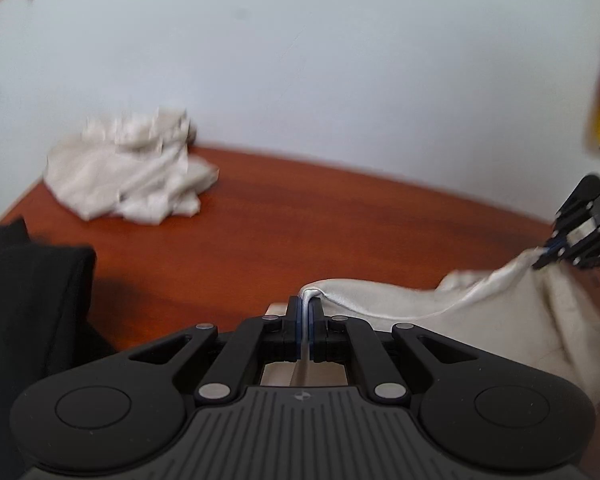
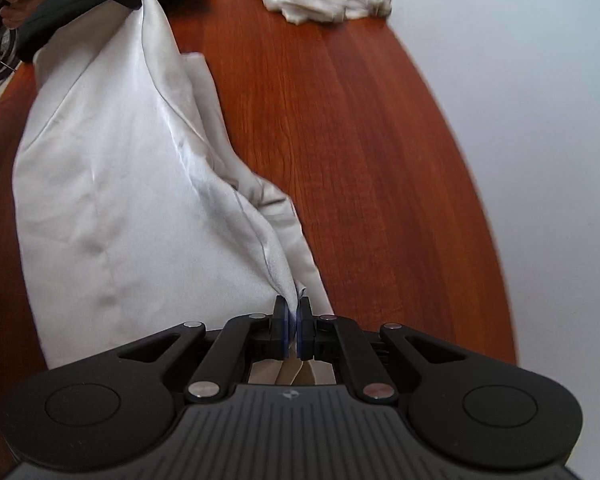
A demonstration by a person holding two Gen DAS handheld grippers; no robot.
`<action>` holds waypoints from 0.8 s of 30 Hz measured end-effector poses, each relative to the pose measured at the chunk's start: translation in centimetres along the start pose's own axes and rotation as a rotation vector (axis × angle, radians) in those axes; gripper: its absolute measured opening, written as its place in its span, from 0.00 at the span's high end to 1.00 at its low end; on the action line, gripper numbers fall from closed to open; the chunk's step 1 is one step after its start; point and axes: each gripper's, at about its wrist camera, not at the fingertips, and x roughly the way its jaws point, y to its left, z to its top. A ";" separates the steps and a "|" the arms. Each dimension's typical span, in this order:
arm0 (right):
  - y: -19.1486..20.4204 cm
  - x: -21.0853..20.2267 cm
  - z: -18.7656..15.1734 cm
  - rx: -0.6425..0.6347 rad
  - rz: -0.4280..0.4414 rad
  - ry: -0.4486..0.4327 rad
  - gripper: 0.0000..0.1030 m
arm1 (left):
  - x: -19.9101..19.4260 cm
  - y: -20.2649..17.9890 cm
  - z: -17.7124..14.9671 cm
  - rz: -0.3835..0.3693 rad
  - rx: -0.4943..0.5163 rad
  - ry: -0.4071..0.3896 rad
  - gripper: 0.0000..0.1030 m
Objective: Fold clothes
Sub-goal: 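Open both tools to release the folded shirt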
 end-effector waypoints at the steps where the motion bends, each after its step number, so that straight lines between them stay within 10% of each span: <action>1: -0.3 0.9 0.2 0.005 0.019 0.011 0.96 | 0.6 0.1 0.0 0.008 0.004 0.015 0.97; 10: -1.8 3.6 0.1 0.070 0.064 0.034 0.75 | 5.5 1.8 -0.4 0.067 -0.002 0.096 0.92; 24: -2.0 -2.5 -3.4 0.324 -0.053 -0.161 0.49 | 2.2 0.8 0.8 0.168 0.027 -0.022 0.66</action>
